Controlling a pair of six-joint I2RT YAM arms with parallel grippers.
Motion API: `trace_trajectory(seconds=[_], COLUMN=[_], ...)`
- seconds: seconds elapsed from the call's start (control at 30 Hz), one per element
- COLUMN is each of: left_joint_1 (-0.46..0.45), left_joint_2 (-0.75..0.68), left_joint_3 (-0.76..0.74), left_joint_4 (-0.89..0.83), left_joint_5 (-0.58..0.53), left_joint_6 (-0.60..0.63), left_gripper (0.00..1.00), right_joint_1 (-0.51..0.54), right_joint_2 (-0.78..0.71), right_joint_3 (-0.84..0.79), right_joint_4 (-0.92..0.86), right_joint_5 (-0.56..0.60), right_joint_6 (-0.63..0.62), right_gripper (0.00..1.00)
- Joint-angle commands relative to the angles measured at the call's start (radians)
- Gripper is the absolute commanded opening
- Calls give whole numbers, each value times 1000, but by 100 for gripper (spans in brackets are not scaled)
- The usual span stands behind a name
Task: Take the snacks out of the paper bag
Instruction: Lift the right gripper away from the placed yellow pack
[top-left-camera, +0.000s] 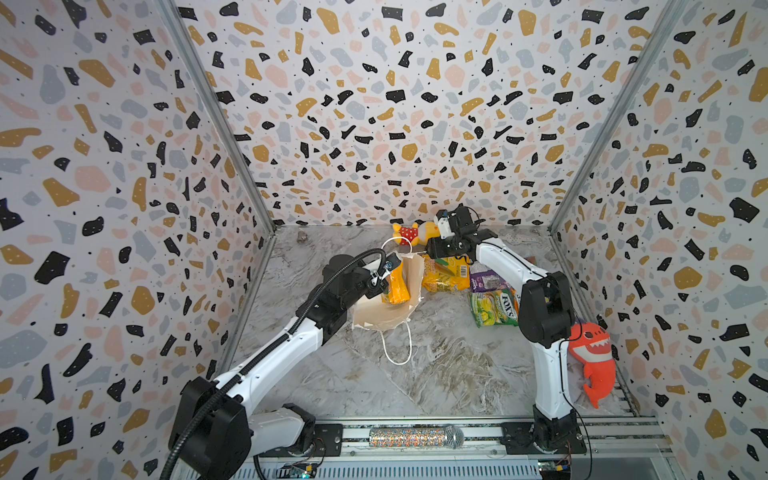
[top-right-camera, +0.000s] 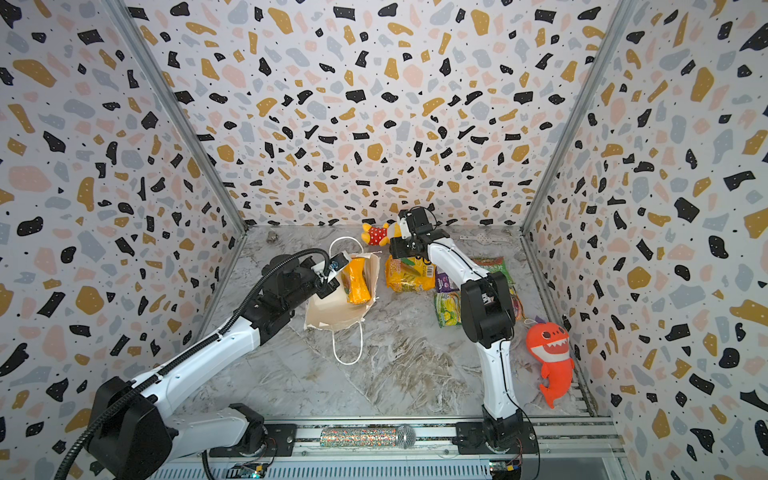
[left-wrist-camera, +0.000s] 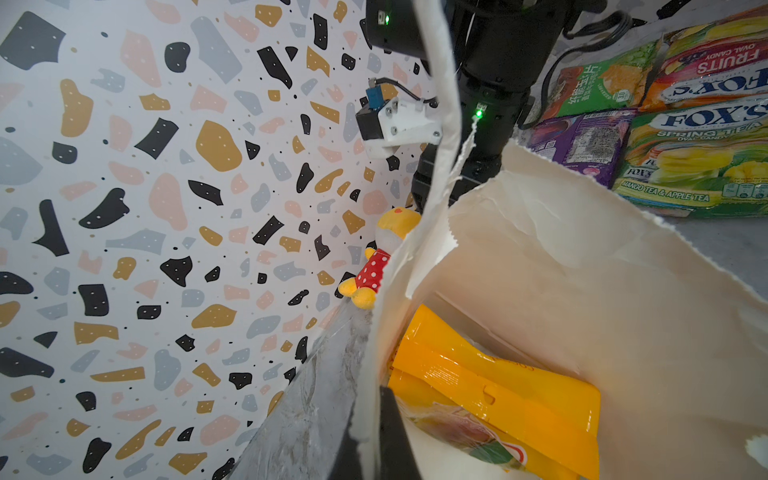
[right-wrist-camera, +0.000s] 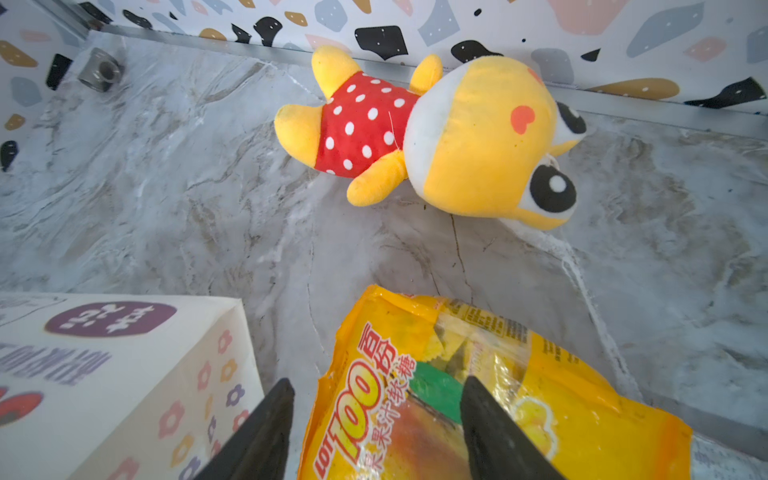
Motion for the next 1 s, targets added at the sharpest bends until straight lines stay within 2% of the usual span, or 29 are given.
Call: trace_trajectory(seconds=[0.0,0.23,0.47,0.97], left_joint_1=[1,1,1,1], left_joint_2=[-5,-6,-1,-6], left_joint_3=[17,15,14,12], left_joint_4=[36,33,36,32], left_joint_5=[25,21,17,18], left_joint_6=[1,5,6,6], left_gripper=[0,0,0,0], right_joint_1=[10,21,22,34], right_joint_2=[37,89,65,-20], right_joint_3=[58,32,-113,-266], right_joint_4=[-61,-28,78,153], right_joint_5=[134,186,150,111], right_joint_6=[-26,-9,15,56], right_gripper=[70,70,68,65])
